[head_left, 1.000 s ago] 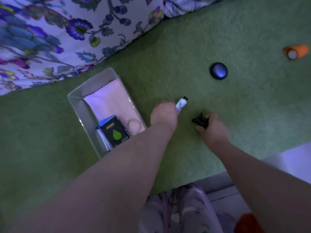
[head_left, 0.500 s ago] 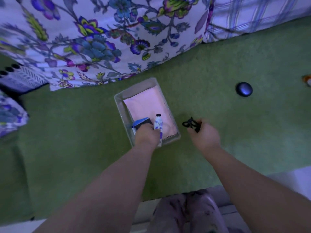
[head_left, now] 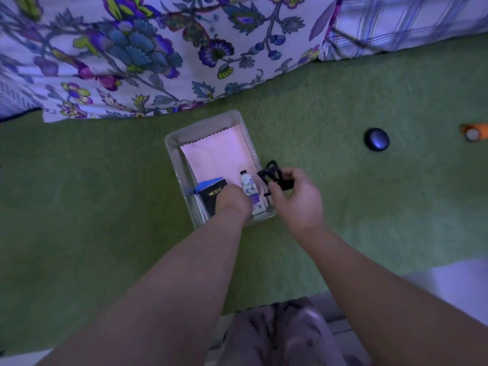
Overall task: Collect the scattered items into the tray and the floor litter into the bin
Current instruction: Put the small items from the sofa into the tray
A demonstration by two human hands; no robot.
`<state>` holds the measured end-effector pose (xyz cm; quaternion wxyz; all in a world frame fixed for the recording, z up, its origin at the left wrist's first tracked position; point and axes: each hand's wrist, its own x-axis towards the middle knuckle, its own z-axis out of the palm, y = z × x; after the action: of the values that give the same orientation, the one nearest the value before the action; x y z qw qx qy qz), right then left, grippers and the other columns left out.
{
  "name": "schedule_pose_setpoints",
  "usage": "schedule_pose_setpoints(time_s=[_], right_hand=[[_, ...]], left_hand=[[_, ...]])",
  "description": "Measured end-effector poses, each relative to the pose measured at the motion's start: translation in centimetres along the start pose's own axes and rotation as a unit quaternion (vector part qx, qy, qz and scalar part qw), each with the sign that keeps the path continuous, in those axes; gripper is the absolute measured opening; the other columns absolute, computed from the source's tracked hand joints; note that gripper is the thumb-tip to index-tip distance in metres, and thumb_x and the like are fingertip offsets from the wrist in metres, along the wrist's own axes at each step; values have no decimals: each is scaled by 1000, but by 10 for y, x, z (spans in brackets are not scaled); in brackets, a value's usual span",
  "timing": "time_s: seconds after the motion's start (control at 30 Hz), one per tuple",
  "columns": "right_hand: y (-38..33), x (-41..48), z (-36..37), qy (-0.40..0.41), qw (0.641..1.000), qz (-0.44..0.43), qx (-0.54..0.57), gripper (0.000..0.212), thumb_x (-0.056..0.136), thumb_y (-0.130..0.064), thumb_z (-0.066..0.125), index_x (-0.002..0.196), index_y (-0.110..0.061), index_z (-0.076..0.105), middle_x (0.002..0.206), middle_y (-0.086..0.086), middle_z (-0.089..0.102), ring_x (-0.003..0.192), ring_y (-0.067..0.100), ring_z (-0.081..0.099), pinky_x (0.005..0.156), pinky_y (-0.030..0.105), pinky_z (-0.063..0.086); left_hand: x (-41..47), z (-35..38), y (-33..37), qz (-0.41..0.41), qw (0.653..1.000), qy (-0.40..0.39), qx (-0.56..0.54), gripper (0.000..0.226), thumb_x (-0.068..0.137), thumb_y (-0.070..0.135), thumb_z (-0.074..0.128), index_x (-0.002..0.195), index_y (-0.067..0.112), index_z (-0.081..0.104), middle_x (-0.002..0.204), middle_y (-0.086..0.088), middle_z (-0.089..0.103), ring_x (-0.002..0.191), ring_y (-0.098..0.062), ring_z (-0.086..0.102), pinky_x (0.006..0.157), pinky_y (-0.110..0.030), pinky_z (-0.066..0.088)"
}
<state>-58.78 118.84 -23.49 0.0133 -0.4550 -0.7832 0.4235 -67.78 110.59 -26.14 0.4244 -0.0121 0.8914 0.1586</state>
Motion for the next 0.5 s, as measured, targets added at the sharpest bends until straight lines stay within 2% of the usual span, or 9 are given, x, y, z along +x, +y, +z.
schedule_pose_setpoints(time_s=[0.07,0.17,0.23,0.37,0.5], right_hand=[[-3,0,4,-3,999,-3,-34,32,86,-32,64,114,-15,62,106,4,66,103,23,60,82,35,52],[-14,-1,12,-31,993,8,-113,33,86,-38,63,113,-18,65,107,6,61,103,25,55,81,35,51],[-18,1,18,-70,990,36,-121,34,87,-39,62,114,-18,64,110,8,62,102,28,59,82,36,52],[-28,3,35,-153,975,62,-151,38,91,-36,58,124,-19,58,117,8,65,106,28,62,83,33,50],[-27,4,36,-154,960,80,-221,31,94,-27,50,123,-22,58,122,7,63,109,28,61,81,31,47]], left_hand=[[-5,-10,-9,6,1000,18,-2,26,94,4,46,109,0,67,117,-15,66,106,-29,62,82,-29,48],[-12,-33,-27,3,998,54,-20,34,94,4,43,122,6,63,125,-14,62,113,-31,58,92,-32,47],[-14,-38,-36,1,997,67,-40,37,94,5,42,125,13,62,126,-13,62,110,-32,60,92,-34,51],[-12,-50,-44,14,997,61,-49,35,94,2,41,119,14,63,120,-11,64,106,-30,61,91,-40,53],[-7,-59,-46,23,996,81,-30,34,91,2,41,116,14,62,116,-10,66,105,-29,61,89,-40,53]])
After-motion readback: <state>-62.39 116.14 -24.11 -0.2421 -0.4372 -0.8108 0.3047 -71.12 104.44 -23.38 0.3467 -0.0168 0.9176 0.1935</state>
